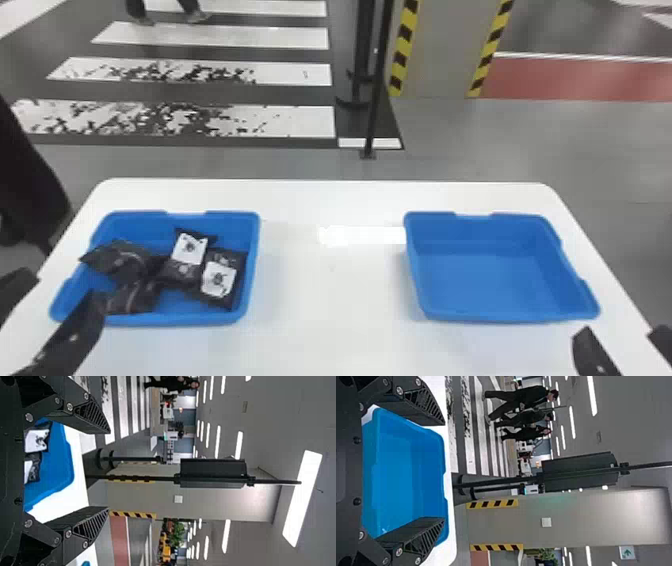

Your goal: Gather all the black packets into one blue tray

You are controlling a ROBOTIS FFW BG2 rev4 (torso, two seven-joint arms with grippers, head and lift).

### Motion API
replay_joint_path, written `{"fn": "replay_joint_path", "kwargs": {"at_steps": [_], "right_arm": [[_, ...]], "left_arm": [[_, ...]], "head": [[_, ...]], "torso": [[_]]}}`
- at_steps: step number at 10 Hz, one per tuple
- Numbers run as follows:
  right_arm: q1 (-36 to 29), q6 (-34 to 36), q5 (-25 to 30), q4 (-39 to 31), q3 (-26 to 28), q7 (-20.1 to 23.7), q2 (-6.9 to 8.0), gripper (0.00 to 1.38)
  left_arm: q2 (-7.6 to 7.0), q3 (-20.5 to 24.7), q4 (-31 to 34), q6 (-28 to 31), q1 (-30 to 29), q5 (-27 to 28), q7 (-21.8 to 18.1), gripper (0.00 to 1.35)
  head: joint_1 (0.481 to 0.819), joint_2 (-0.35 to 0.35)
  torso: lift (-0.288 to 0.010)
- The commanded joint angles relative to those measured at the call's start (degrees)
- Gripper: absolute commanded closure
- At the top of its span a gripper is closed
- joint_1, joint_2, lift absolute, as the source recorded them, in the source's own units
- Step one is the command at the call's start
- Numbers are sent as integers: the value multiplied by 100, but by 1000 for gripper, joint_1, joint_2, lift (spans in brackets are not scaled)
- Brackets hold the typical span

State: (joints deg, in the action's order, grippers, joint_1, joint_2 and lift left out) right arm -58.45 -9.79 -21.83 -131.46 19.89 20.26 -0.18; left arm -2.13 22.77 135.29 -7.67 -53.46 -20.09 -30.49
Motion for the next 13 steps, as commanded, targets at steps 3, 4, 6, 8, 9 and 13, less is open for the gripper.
{"fn": "replay_joint_path", "kwargs": {"at_steps": [3,4,6,8,9,13], "right_arm": [[-482,-779,24,33,-12,-268,23,186],[-496,-821,24,75,-12,-321,23,186],[-426,-877,12,146,-12,-321,23,188],[-384,-877,1,146,-12,-312,23,188],[-356,-877,1,160,-12,-312,23,188],[-328,-877,12,160,-12,-312,23,190]], "left_arm": [[228,443,555,-91,-743,352,183,384],[228,511,541,-77,-729,409,236,387],[228,580,456,-133,-645,455,254,398],[228,580,456,-105,-617,501,271,409],[228,580,456,-77,-617,489,271,409],[228,557,456,-6,-617,489,271,409]], "head": [[695,-57],[695,-56],[695,-47],[695,-37],[695,-36],[695,-35]], "torso": [[-110],[-110],[-110],[-110],[-110],[-110]]}}
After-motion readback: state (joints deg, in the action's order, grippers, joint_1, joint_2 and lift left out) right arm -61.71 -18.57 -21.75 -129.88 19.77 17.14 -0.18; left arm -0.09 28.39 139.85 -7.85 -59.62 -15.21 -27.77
